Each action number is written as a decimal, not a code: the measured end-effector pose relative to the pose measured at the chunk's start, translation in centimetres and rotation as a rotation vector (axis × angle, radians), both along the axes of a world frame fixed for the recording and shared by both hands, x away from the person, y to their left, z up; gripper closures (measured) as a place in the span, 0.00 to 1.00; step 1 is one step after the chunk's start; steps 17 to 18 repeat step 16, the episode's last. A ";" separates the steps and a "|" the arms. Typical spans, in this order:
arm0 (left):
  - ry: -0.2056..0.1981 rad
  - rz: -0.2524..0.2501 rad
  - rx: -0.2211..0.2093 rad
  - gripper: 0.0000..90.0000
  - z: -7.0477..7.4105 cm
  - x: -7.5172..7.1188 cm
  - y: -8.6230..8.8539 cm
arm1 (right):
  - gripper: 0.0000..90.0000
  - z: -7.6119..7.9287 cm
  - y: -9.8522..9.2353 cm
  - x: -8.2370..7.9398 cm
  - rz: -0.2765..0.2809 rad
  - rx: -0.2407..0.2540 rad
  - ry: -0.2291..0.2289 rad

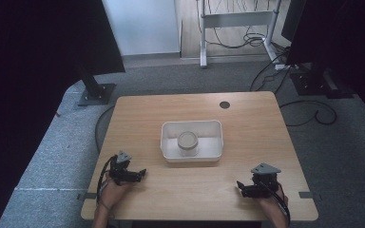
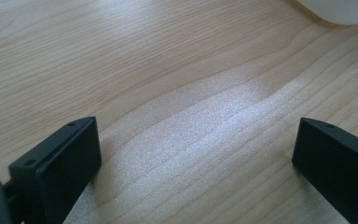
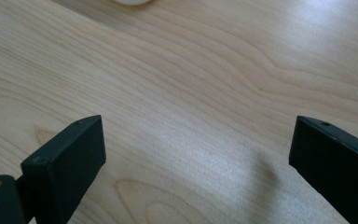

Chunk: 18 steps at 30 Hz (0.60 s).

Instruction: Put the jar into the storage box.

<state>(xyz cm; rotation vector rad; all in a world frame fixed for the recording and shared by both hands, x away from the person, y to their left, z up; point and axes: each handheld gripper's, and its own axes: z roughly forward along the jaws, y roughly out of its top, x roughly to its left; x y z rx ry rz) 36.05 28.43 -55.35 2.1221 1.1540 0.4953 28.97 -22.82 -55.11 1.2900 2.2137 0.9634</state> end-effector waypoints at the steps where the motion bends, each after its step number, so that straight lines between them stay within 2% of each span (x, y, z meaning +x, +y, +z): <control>1: 0.000 0.000 0.000 0.01 0.0 0.0 0.0 | 0.04 -0.1 0.0 0.0 -0.002 -0.001 0.005; 9: 0.001 0.002 -0.002 0.01 0.0 0.0 0.0 | 0.03 -0.7 -0.2 -0.3 -0.012 -0.014 0.034; 18: 0.000 0.001 0.000 0.01 0.0 0.0 0.0 | 0.03 -0.9 -0.5 -0.6 -0.021 0.004 0.034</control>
